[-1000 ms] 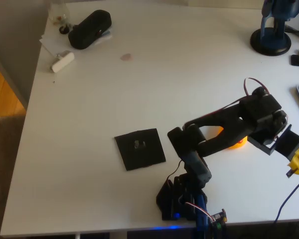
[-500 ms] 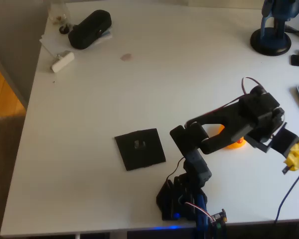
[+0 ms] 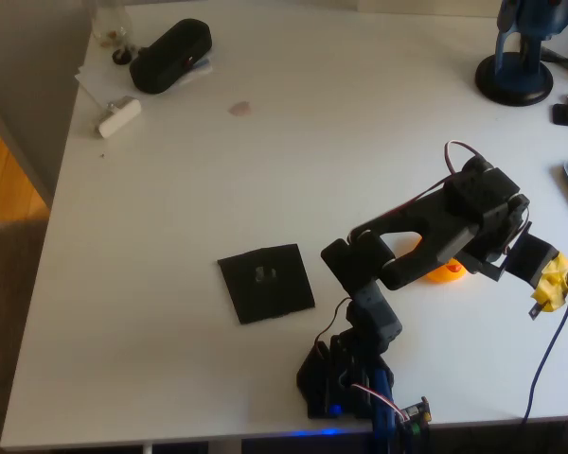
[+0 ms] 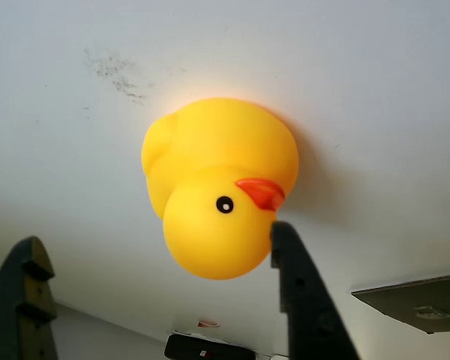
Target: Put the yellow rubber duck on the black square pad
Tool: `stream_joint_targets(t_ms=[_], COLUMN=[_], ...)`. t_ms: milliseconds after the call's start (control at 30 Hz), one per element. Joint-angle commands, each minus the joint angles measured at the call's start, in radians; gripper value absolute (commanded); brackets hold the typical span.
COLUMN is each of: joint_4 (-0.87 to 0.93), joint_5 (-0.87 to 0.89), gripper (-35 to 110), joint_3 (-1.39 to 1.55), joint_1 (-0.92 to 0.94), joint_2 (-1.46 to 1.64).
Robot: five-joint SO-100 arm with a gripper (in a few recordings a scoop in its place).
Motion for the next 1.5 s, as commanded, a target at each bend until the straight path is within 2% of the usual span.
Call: stream_joint_targets(t_ms=[0, 533, 1300, 1467], joint_4=[-0.009, -0.008, -0.014, -0.101], joint_5=[-0.008, 0.049, 0.049, 0.057], gripper=[34, 34, 34, 34], joint_3=[0.006, 0.014, 0.008, 0.018], joint_1=[-0.064, -0.202, -0.202, -0.202], joint_2=[0.026, 0.13, 0.117, 0.107])
